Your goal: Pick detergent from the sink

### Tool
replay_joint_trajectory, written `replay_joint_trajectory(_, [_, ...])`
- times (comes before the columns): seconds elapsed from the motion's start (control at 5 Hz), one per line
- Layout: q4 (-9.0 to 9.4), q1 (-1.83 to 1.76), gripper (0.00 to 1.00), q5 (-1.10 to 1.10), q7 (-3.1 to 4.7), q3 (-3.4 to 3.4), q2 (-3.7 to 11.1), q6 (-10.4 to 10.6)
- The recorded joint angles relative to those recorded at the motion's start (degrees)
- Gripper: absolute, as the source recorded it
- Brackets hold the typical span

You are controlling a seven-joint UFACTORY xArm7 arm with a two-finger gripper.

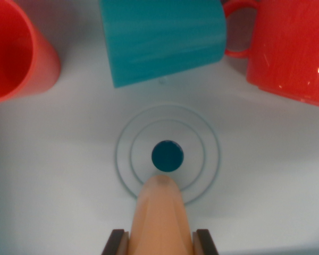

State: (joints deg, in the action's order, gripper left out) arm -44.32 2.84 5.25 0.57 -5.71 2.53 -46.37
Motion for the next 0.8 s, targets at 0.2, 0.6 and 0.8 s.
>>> replay_joint_trajectory(0.2, [-0.1,0.0,1.0,0.0,0.01,0.0,-0.05,-0.15])
replay_joint_trajectory(0.6, [-0.52,-0.01,1.0,-0.01,0.04,0.01,-0.25,-0.77])
replay_joint_trajectory(0.8, [-0.52,-0.01,1.0,-0.01,0.04,0.01,-0.25,-0.77])
